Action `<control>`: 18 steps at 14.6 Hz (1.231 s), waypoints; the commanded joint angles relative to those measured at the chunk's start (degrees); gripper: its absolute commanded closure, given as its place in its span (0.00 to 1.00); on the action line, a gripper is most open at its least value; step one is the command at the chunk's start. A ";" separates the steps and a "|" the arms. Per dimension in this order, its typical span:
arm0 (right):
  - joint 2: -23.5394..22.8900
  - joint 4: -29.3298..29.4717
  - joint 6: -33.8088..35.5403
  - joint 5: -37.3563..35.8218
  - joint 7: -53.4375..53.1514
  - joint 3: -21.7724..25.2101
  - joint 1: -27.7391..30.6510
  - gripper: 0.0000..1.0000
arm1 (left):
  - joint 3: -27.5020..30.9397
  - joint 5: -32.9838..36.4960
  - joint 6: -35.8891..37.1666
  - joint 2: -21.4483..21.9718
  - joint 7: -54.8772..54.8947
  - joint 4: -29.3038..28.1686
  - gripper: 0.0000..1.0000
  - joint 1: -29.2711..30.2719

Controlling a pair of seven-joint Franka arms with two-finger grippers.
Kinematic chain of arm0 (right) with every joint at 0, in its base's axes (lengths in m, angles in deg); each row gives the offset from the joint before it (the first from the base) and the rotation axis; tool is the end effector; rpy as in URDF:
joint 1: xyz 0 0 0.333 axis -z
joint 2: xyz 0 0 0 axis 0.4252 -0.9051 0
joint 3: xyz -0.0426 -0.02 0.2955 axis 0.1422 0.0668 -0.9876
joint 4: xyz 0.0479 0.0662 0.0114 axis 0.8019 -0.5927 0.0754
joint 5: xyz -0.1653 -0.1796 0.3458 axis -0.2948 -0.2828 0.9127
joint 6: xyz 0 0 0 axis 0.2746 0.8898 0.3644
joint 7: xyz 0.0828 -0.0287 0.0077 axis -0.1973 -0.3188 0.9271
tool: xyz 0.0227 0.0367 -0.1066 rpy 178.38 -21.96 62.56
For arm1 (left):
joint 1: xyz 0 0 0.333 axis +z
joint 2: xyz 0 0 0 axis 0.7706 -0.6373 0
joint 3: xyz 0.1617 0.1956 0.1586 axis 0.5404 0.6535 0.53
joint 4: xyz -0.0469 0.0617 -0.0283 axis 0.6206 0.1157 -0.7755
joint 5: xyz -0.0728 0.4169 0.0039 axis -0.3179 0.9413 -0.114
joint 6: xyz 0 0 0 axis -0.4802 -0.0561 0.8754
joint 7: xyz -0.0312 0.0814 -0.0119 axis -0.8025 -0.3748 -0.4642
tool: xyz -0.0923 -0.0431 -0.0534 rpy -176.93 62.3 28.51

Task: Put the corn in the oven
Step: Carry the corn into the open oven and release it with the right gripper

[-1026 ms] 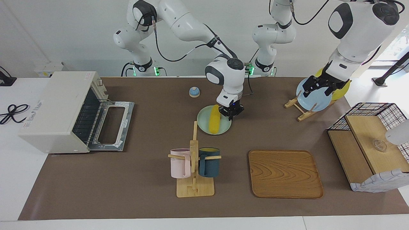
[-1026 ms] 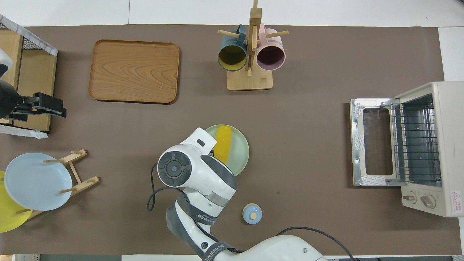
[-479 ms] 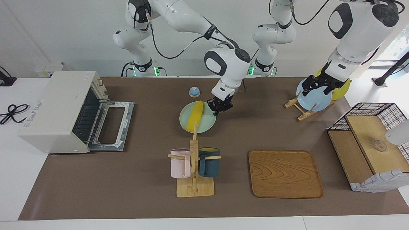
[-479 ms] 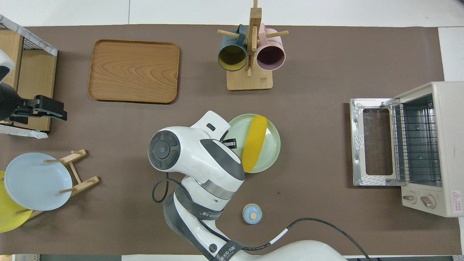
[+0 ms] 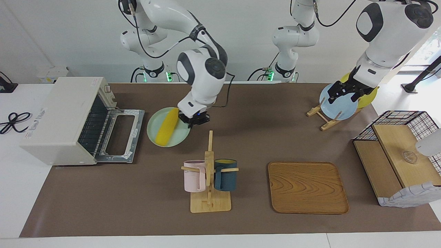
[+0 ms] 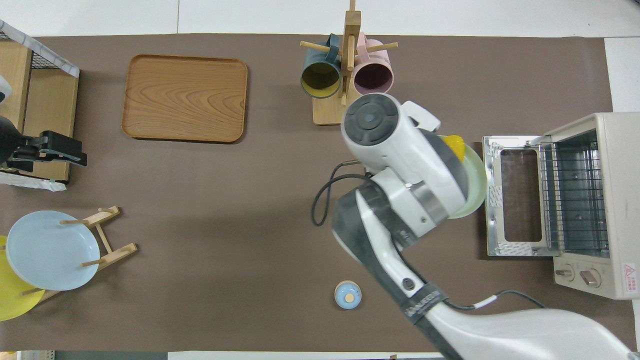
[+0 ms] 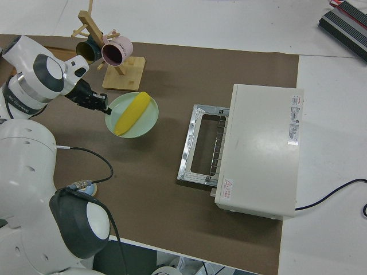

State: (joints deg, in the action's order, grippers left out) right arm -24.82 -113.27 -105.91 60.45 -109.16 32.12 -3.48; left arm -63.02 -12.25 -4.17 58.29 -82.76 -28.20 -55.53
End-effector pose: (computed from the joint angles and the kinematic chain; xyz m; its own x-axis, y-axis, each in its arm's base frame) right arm 0.5831 0.2518 0.3813 0.9952 -0.0102 -0.0971 0.0207 -0.9496 0.3127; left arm 0.5817 -0.0238 0.5552 0.9975 0.0207 -0.0677 0.0226 -0.9994 0.0278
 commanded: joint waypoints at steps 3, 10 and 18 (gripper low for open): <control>7.08 -9.49 -1.09 -1.11 10.00 -0.73 12.28 1.00 | -0.22 0.91 0.19 0.94 0.15 -0.55 0.00 0.02; 10.94 -17.13 -8.11 -2.17 24.08 -0.91 25.21 1.00 | -0.13 0.91 0.19 0.94 0.15 -0.55 0.00 0.11; 12.09 -22.41 -14.53 -1.38 27.33 -1.00 30.05 1.00 | -0.13 0.91 0.19 0.94 0.15 -0.55 0.00 0.11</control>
State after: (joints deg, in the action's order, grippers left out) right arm -14.30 -133.17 -118.91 59.13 -83.34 32.05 24.63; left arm -63.11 -12.25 -4.17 58.30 -82.76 -28.20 -55.49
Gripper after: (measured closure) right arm 0.974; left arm 0.000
